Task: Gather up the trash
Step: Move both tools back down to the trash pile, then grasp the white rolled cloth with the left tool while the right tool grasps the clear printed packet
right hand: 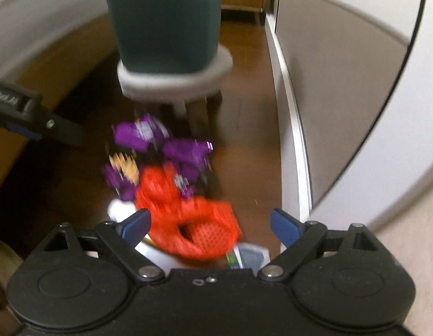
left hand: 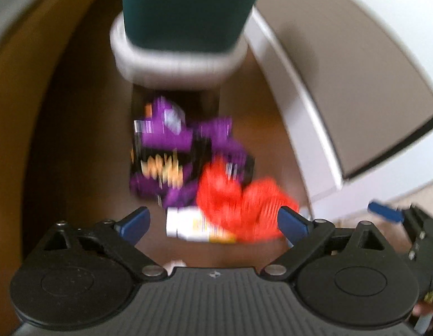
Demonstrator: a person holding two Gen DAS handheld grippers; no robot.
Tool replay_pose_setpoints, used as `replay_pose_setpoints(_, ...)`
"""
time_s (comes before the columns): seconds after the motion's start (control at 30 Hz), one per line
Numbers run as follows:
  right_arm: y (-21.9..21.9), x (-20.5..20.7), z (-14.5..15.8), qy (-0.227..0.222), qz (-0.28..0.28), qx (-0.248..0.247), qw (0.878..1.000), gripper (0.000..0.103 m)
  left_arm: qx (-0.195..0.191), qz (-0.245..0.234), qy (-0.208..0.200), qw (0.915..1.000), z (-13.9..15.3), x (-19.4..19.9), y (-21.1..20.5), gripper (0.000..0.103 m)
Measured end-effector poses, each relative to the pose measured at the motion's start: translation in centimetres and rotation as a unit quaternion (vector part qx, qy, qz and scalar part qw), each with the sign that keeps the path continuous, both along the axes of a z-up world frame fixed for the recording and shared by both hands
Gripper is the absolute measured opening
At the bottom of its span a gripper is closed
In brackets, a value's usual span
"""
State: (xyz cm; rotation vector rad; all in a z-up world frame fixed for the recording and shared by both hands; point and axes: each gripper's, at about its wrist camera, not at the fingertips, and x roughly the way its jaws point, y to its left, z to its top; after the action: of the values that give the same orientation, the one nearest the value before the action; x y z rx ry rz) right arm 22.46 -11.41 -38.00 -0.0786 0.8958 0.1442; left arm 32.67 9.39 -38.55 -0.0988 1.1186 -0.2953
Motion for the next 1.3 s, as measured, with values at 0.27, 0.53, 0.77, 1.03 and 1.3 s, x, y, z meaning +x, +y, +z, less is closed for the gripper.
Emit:
replay_pose_setpoints(0.27,-1.2,0.5,-6.2,0.058,-0.034,0.007,0.998,0.092,0.024,-0.045,0.088,0.9948,-10.2,-3.6,-1.9,0.098)
replay_pose_setpoints(0.53,-1.0,1.9,-9.7,0.089,-0.027,-0.019,0.995,0.092,0.095,-0.100,0.140,0.9805,-17.1,-6.2,-4.2,0.098)
replay_pose_setpoints(0.77,-0.7,2.8,-11.8,0.104,-0.013,-0.043,0.994,0.091,0.123,-0.096,0.172,0.9726,-19.7,-7.2,-4.2,0.098)
replay_pose_setpoints(1.03,-1.5,3.7,-13.8,0.156,-0.029,-0.046,0.986,0.085,0.116,-0.086,0.204,0.9682,-21.8,-6.8,-3.6,0.098)
replay_pose_setpoints(1.3,-3.0,4.5,-14.5,0.177,-0.069,-0.025,0.982,0.067,0.094,-0.092,0.214,0.9679,-22.7,-6.1,-3.1,0.097)
